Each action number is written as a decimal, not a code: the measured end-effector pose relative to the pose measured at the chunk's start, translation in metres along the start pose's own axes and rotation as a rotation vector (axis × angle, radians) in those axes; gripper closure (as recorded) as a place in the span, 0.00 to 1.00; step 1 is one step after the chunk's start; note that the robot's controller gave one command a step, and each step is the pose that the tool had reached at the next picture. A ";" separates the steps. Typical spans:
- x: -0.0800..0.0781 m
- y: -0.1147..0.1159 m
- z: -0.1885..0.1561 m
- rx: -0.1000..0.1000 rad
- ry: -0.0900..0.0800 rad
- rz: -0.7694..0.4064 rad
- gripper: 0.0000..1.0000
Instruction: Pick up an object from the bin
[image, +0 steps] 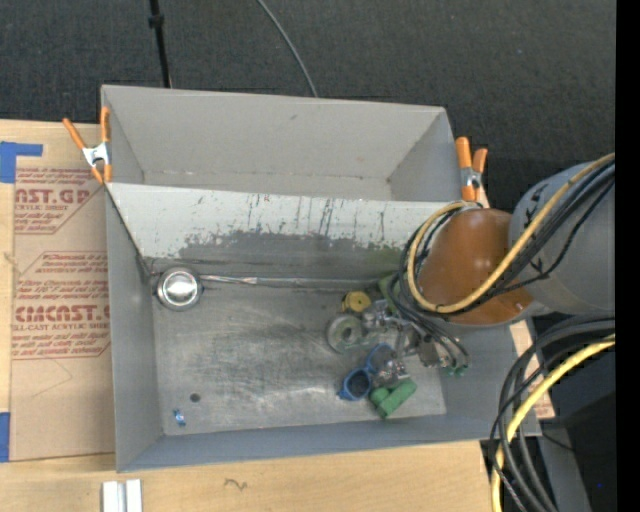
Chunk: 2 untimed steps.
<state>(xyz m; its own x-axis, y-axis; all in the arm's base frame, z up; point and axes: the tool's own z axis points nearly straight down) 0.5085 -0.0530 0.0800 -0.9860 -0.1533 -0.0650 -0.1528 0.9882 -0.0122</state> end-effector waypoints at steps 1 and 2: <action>0.008 -0.001 -0.001 -0.005 0.042 0.002 1.00; -0.041 -0.059 -0.177 -0.019 0.053 -0.362 1.00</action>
Offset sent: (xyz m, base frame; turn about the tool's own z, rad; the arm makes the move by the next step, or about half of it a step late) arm 0.0000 0.0000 0.0000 0.0000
